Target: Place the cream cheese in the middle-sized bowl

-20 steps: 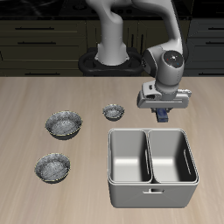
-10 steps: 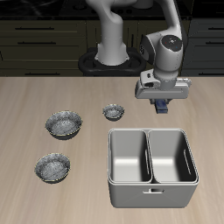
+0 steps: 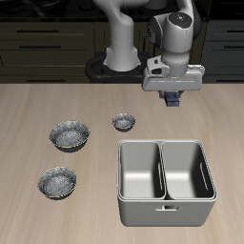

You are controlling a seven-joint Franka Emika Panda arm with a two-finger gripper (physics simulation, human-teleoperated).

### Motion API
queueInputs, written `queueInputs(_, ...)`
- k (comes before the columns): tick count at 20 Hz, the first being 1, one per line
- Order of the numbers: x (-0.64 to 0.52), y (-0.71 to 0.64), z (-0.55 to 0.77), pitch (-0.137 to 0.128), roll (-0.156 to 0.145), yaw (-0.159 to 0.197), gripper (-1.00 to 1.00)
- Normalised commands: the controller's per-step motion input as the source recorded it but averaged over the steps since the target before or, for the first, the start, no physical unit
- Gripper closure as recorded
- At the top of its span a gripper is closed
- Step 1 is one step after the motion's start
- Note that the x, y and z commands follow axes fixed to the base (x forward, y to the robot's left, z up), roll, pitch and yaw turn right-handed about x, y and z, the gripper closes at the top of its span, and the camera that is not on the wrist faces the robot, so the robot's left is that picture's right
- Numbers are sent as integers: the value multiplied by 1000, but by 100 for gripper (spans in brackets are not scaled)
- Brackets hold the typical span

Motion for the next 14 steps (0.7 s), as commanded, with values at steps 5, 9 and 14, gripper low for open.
queueInputs(5, 27, -180, 582, -94, -7, -7, 100)
queueInputs(9, 50, -140, 294, -13, 25, -4, 100)
queueInputs(14, 118, -287, 159, 40, 55, -10, 100)
